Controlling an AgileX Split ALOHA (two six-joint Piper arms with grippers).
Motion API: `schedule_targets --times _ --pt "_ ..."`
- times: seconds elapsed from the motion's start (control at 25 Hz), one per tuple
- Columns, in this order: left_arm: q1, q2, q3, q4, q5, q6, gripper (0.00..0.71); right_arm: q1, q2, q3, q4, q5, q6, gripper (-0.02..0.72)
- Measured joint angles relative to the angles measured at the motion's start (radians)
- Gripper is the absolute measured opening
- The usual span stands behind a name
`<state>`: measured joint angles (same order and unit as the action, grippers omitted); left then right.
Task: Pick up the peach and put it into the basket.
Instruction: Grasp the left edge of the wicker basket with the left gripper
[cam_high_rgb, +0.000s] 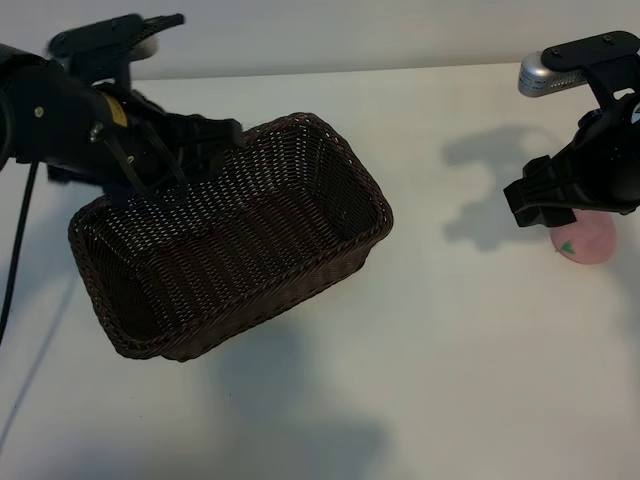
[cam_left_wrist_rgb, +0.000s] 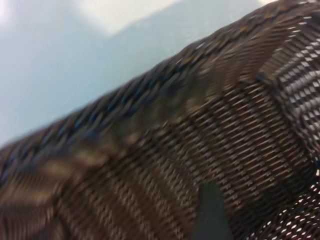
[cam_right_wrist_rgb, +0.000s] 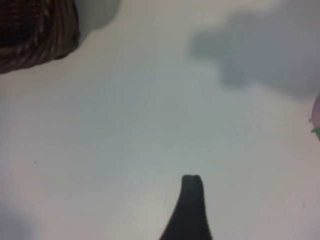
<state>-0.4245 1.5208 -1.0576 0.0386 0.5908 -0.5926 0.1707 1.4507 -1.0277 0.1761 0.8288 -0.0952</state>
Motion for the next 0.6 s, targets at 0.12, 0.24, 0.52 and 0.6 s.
schedule_targets --times 0.12,0.24,0.52,0.6 --pt "0.003 0.000 0.000 0.134 0.111 -0.188 0.531 0.000 0.000 0.000 0.000 0.000 0.000 0.597" --pt "0.003 -0.002 0.000 0.260 0.234 -0.332 0.531 0.000 0.000 0.000 0.000 0.000 0.000 0.596" --pt "0.003 -0.046 0.050 0.343 0.329 -0.442 0.531 0.000 0.000 0.000 0.000 0.000 0.000 0.596" --pt "0.003 -0.046 0.086 0.342 0.303 -0.464 0.531 0.000 0.000 0.000 0.000 0.001 0.000 0.596"
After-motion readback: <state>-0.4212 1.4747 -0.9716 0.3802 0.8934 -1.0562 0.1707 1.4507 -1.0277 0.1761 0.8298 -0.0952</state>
